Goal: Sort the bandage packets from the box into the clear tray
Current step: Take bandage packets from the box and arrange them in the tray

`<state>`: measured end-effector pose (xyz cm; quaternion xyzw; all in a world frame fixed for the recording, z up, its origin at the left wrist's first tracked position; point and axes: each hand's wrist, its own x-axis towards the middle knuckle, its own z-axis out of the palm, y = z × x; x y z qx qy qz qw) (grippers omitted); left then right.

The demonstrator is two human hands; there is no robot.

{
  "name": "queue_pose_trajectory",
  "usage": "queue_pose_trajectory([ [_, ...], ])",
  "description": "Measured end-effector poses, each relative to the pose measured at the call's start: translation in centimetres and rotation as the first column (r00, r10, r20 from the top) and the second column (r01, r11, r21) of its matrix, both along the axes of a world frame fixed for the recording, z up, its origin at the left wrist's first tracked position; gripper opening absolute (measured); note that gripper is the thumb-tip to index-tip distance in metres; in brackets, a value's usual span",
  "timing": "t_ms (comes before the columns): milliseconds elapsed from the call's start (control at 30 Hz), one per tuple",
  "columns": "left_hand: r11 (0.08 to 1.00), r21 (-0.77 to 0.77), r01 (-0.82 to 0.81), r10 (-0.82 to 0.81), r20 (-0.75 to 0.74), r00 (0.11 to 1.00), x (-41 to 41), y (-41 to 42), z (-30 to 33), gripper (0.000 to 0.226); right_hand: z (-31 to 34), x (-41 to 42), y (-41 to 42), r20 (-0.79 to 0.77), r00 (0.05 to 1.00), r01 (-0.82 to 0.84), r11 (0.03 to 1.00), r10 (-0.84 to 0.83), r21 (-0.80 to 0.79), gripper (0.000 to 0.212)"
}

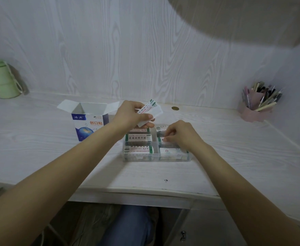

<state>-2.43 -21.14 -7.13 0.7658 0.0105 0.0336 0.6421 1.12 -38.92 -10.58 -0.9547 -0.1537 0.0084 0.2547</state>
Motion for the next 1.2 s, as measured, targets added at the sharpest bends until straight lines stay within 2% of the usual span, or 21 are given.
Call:
queue_pose_trajectory([
  [267,0.999,-0.031,-0.01,0.01,0.014,1.0,0.0,0.7,0.1,0.026,0.3,0.0,-0.1,-0.022,0.999,-0.024,0.999,0.024,0.022,0.009],
  [367,0.999,-0.051,0.002,-0.002,0.01,1.0,-0.1,0.7,0.4,0.024,0.9,-0.3,-0.4,0.063,0.998,0.007,0.986,-0.018,0.168,0.008],
  [400,0.998,-0.051,0.022,-0.022,0.004,1.0,-0.2,0.6,0.4,0.023,1.1,-0.5,-0.4,0.076,0.996,0.017,0.958,-0.04,0.286,0.009],
  [467,0.997,-0.032,0.066,-0.066,-0.013,0.998,-0.5,0.3,0.6,0.021,2.0,-1.2,-0.2,0.027,0.999,0.011,0.84,-0.031,0.543,0.01],
  [500,0.996,-0.023,0.087,-0.087,-0.022,0.996,-0.6,0.0,0.6,0.02,2.3,-1.6,0.0,-0.006,1.0,0.005,0.784,-0.002,0.621,0.011],
  [567,0.991,-0.029,0.133,-0.134,-0.037,0.99,-0.8,-0.5,0.6,0.019,2.7,-1.9,0.3,-0.037,0.999,0.001,0.735,0.032,0.678,0.012],
  [700,0.98,-0.1,0.171,-0.177,-0.051,0.983,-1.0,-0.7,0.3,0.009,2.5,-1.9,0.2,-0.098,0.995,0.086,0.64,-0.017,0.764,0.004],
  [767,0.982,-0.108,0.155,-0.162,-0.052,0.985,-1.1,-0.5,0.2,0.011,2.3,-1.9,-0.3,-0.172,0.985,0.147,0.52,0.001,0.842,0.003],
  [867,0.99,-0.06,0.127,-0.13,-0.047,0.99,-1.1,-0.3,0.0,0.009,1.9,-1.9,-0.9,-0.284,0.951,0.237,0.297,0.126,0.925,0.005],
  [933,0.995,-0.036,0.094,-0.095,-0.039,0.995,-1.0,-0.4,-0.1,0.009,1.8,-1.8,-1.3,-0.323,0.932,0.28,0.24,0.166,0.93,0.013],
  [1000,0.999,-0.02,0.047,-0.047,-0.023,0.999,-0.8,-0.5,-0.3,0.015,1.6,-1.6,-1.8,-0.318,0.941,0.274,0.291,0.114,0.917,0.013],
  [1067,1.0,-0.005,0.006,-0.006,-0.01,1.0,-0.6,-0.4,-0.4,0.018,1.4,-1.3,-2.4,-0.268,0.963,0.238,0.487,-0.008,0.841,0.004],
  [1133,1.0,0.003,-0.011,0.011,-0.001,1.0,-0.4,-0.4,-0.4,0.017,0.9,-0.9,-3.1,-0.189,0.975,0.217,0.692,-0.118,0.688,0.011],
  [1200,1.0,0.01,-0.014,0.014,0.004,1.0,-0.4,-0.4,-0.4,0.016,0.6,-0.6,-3.4,-0.09,0.981,0.193,0.819,-0.171,0.54,0.013],
])
